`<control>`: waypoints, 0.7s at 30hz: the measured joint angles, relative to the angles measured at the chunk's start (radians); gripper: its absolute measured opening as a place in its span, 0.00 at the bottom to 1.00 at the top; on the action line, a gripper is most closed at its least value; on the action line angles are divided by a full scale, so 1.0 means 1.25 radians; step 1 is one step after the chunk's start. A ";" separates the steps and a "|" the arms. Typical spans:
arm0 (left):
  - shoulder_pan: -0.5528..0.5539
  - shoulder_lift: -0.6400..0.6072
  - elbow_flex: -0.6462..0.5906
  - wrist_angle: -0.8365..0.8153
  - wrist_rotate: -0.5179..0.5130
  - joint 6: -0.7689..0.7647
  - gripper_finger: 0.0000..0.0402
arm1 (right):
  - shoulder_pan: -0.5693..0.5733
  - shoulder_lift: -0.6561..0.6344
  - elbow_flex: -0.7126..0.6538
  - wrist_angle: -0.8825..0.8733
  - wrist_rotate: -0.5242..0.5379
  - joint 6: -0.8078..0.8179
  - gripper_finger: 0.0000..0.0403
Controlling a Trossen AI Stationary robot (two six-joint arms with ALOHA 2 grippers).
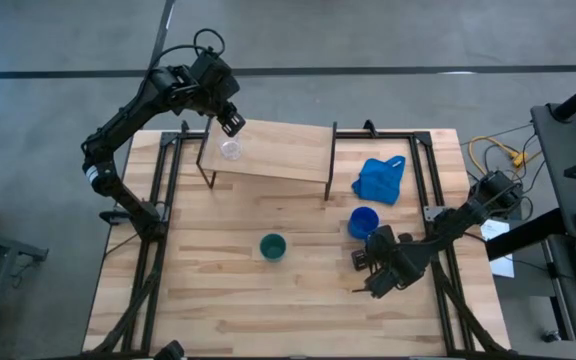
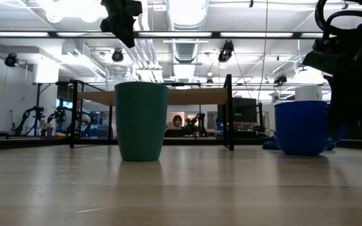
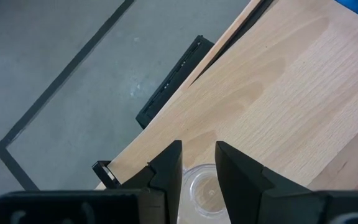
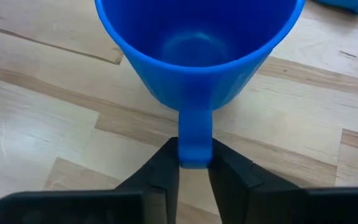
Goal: Stack small to large cups/mugs on shelf
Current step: Put the blue cup on the shelf
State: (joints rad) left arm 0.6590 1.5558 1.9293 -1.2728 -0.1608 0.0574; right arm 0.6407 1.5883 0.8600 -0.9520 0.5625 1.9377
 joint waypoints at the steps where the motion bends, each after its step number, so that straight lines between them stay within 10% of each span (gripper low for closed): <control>1: 0.000 0.000 0.000 0.000 0.000 0.000 0.21 | 0.000 0.000 0.000 0.000 0.000 0.000 0.15; 21: 0.000 0.000 -0.003 0.000 0.000 0.000 0.21 | 0.000 -0.002 0.082 -0.020 0.001 -0.074 0.12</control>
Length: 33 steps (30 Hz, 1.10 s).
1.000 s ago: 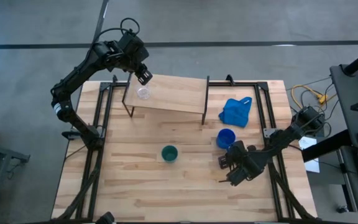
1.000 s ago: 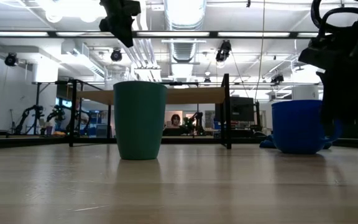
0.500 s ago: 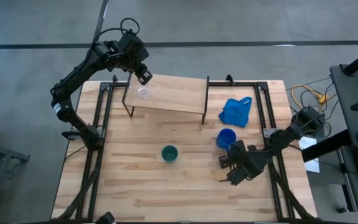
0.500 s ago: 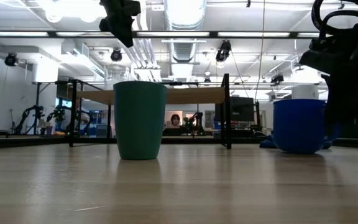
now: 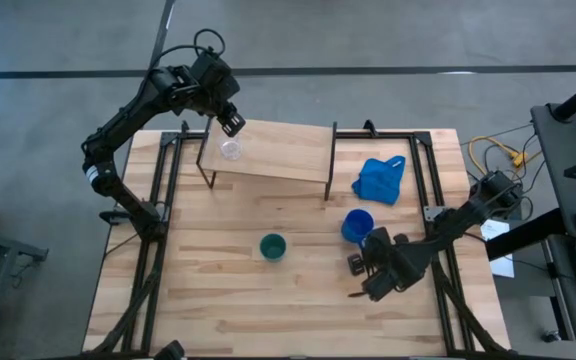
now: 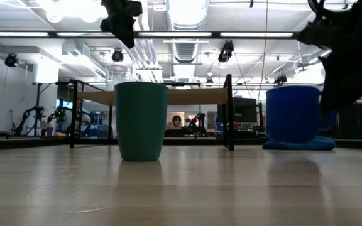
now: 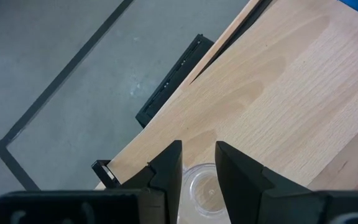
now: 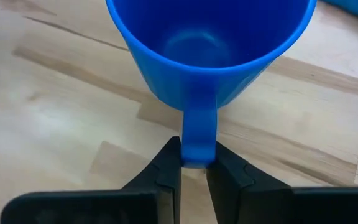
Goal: Stack small to large cups/mugs on shelf
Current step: Put the blue cup on the shelf
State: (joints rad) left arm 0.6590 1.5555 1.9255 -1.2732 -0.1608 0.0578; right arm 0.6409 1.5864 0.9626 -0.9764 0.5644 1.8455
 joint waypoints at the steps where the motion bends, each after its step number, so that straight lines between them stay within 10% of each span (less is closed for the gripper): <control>1: 0.000 0.000 0.000 0.000 0.000 0.000 0.21 | 0.000 0.000 0.012 -0.008 0.002 -0.010 0.12; 33: -0.001 0.000 0.001 0.009 0.000 0.001 0.21 | -0.235 -0.001 0.420 -0.126 0.118 -0.629 0.11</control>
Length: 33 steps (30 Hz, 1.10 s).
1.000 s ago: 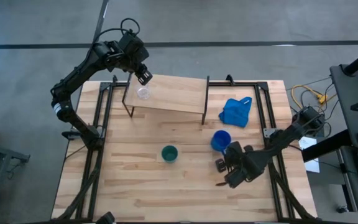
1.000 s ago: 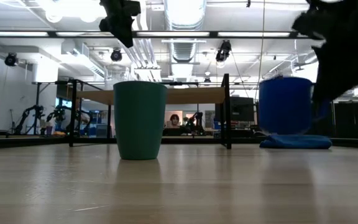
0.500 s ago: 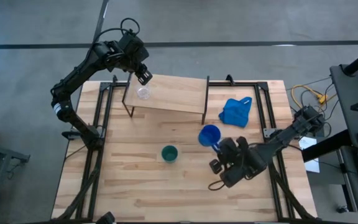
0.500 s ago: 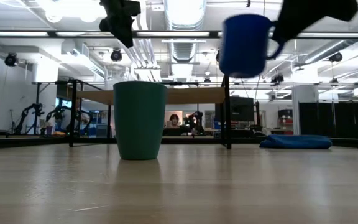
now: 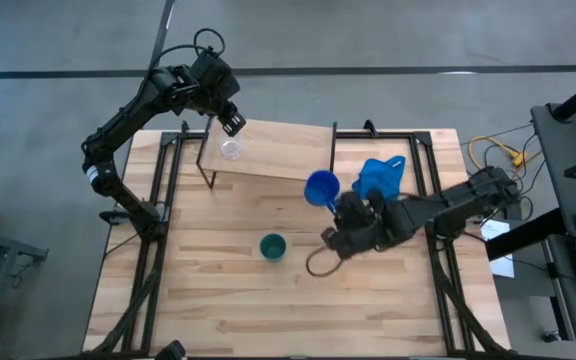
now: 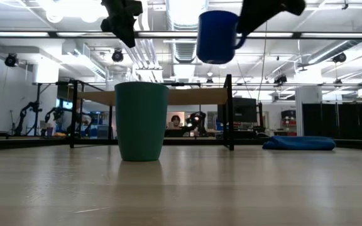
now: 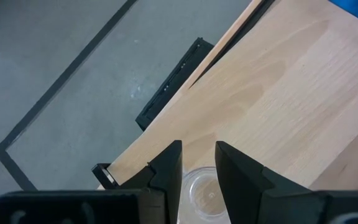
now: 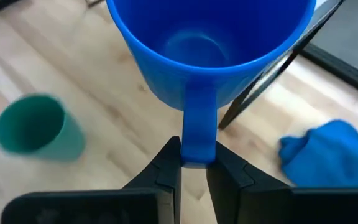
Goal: Stack small to large cups/mugs on shelf
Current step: Put the blue cup on the shelf
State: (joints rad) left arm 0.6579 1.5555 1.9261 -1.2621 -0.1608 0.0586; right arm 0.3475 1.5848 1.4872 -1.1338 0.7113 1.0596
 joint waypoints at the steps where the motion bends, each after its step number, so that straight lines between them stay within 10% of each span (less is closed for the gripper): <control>1: 0.000 0.000 0.000 0.000 0.000 0.000 0.21 | -0.015 0.000 0.003 0.011 0.000 -0.021 0.11; 12: -0.002 0.000 -0.001 0.005 0.000 -0.001 0.21 | -0.129 0.000 0.007 0.269 0.000 -0.282 0.11; 33: -0.004 0.000 0.001 0.025 0.000 0.000 0.21 | -0.248 0.002 0.001 0.378 -0.110 -0.397 0.12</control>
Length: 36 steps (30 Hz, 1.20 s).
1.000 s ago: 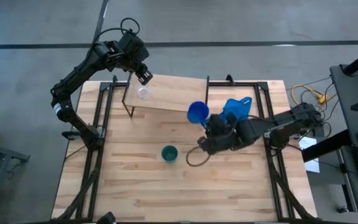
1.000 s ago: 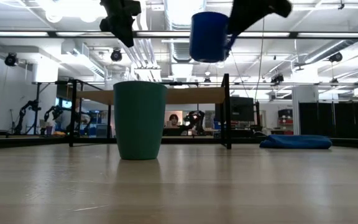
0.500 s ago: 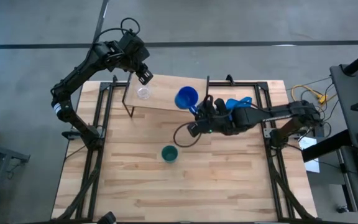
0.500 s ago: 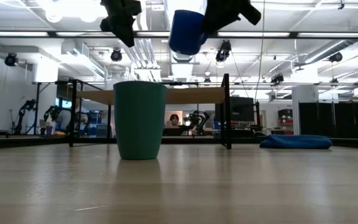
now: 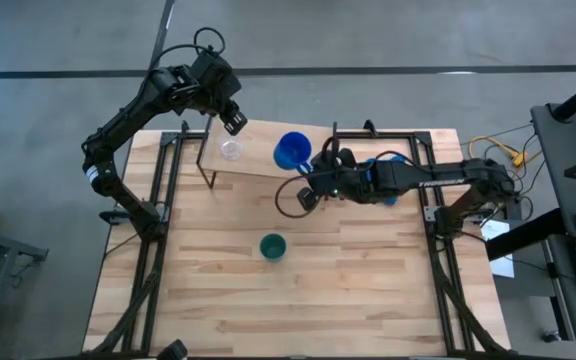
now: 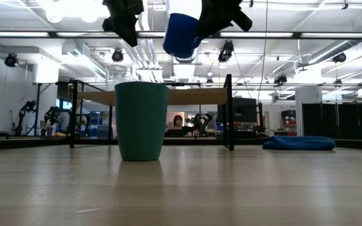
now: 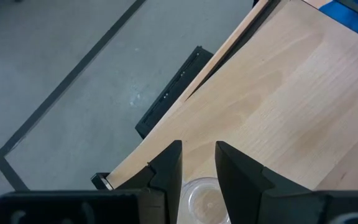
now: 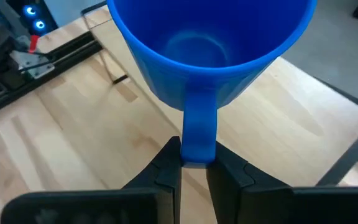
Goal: Stack small to large cups/mugs on shelf
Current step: Put the blue cup on the shelf
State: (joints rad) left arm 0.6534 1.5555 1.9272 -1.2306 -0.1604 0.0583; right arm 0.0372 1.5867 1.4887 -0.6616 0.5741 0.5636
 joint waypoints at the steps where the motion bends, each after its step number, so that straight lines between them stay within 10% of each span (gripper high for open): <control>1: 0.000 0.000 0.000 0.000 0.000 0.000 0.21 | -0.006 0.000 0.000 0.002 -0.007 0.000 0.12; 23: -0.001 0.000 0.001 0.010 0.000 0.001 0.21 | -0.136 0.213 0.173 0.086 -0.175 -0.147 0.12; 36: -0.001 0.000 -0.001 0.015 0.000 0.007 0.21 | -0.158 0.359 0.414 -0.155 -0.201 -0.180 0.12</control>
State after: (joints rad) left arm 0.6521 1.5555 1.9255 -1.2115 -0.1608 0.0668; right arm -0.1600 2.0355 2.0056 -0.8556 0.3229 0.3387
